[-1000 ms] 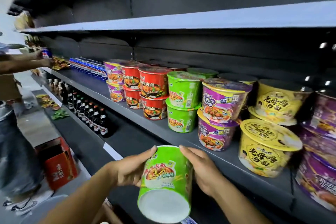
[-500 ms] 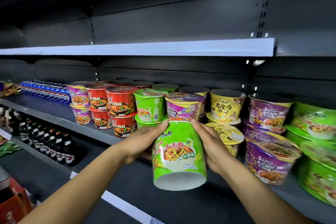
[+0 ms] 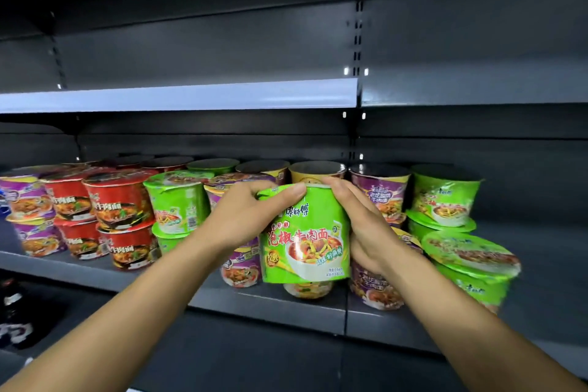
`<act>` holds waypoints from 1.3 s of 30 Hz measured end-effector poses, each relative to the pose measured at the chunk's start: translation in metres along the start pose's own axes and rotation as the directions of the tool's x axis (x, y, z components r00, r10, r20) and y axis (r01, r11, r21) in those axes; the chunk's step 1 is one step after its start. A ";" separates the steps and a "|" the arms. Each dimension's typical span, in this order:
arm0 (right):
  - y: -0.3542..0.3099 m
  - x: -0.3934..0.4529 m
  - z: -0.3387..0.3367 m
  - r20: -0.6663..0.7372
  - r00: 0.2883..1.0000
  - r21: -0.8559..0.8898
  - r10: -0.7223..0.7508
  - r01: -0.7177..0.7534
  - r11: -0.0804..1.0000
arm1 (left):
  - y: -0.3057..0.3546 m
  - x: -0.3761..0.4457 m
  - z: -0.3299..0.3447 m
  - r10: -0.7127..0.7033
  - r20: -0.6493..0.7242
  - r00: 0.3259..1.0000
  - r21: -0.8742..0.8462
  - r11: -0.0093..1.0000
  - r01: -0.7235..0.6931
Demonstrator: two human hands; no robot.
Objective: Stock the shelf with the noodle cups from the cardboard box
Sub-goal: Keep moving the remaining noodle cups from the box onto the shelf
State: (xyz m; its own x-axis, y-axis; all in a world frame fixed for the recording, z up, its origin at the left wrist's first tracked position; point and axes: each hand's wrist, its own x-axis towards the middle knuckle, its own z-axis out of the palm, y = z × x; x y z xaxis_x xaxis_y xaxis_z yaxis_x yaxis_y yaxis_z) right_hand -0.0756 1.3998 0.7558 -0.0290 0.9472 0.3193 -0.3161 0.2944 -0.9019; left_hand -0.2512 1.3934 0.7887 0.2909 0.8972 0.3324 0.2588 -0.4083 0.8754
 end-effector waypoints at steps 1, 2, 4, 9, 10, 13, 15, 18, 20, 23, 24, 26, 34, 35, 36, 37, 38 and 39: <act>-0.005 0.000 -0.008 -0.007 1.000 0.005 -0.010 0.010 1.000 | 0.004 0.005 0.007 0.025 -0.009 1.000 0.017 1.000 -0.024; -0.010 -0.001 -0.016 -0.012 1.000 0.013 -0.016 0.017 1.000 | 0.008 0.009 0.015 0.046 -0.012 0.999 0.033 0.998 -0.046; -0.019 -0.003 -0.033 -0.029 0.999 0.021 -0.022 0.023 1.000 | 0.016 0.017 0.032 0.074 -0.007 0.997 0.074 0.995 -0.073; -0.040 -0.009 -0.075 -0.108 0.994 0.000 -0.035 0.035 0.999 | 0.030 0.038 0.073 0.134 -0.018 0.991 0.205 0.970 -0.127; -0.043 -0.009 -0.083 -0.126 0.991 -0.002 -0.035 0.035 0.999 | 0.032 0.043 0.082 0.145 -0.018 0.989 0.222 0.965 -0.138; -0.053 -0.012 -0.105 -0.173 0.984 0.014 -0.033 0.035 0.999 | 0.036 0.058 0.107 0.175 -0.018 0.984 0.259 0.952 -0.165; -0.059 -0.013 -0.119 -0.199 0.979 0.010 -0.036 0.039 0.999 | 0.038 0.066 0.124 0.187 -0.019 0.982 0.286 0.942 -0.174; -0.067 -0.013 -0.140 -0.234 0.972 -0.004 -0.036 0.036 0.999 | 0.042 0.074 0.148 0.210 -0.015 0.978 0.333 0.923 -0.193; -0.069 -0.011 -0.154 -0.273 0.961 -0.023 -0.037 0.032 0.999 | 0.044 0.077 0.164 0.231 -0.001 0.973 0.365 0.906 -0.215; -0.071 -0.008 -0.174 -0.343 0.939 -0.040 -0.035 0.023 0.999 | 0.044 0.084 0.186 0.261 0.015 0.965 0.379 0.892 -0.248; -0.072 -0.008 -0.180 -0.359 0.933 -0.037 -0.035 0.023 0.999 | 0.044 0.087 0.193 0.266 0.024 0.964 0.384 0.887 -0.255; -0.073 -0.007 -0.192 -0.385 0.922 -0.036 -0.042 0.031 0.999 | 0.043 0.091 0.205 0.271 0.048 0.961 0.376 0.887 -0.268; -0.066 -0.008 -0.231 -0.467 0.877 -0.068 -0.112 0.090 0.994 | 0.032 0.095 0.243 0.287 0.161 0.944 0.396 0.857 -0.328; -0.065 -0.009 -0.235 -0.479 0.869 -0.081 -0.123 0.096 0.992 | 0.030 0.095 0.246 0.291 0.173 0.941 0.389 0.857 -0.336; -0.063 -0.009 -0.239 -0.493 0.860 -0.088 -0.130 0.099 0.991 | 0.028 0.095 0.248 0.290 0.183 0.939 0.382 0.859 -0.340; -0.062 -0.009 -0.241 -0.503 0.853 -0.095 -0.136 0.102 0.990 | 0.026 0.096 0.250 0.294 0.189 0.937 0.373 0.861 -0.345; -0.062 -0.009 -0.243 -0.509 0.848 -0.101 -0.145 0.109 0.989 | 0.024 0.097 0.251 0.298 0.192 0.935 0.365 0.863 -0.350; -0.061 -0.009 -0.244 -0.510 0.846 -0.106 -0.154 0.115 0.988 | 0.022 0.099 0.251 0.300 0.198 0.933 0.354 0.866 -0.353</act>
State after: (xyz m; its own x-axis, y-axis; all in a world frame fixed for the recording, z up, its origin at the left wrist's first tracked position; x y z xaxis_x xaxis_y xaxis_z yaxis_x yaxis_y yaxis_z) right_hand 0.1753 1.4045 0.7375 0.5077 0.8212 0.2605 -0.2146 0.4134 -0.8849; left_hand 0.0142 1.4309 0.7523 0.5316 0.6816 0.5029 0.4476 -0.7301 0.5163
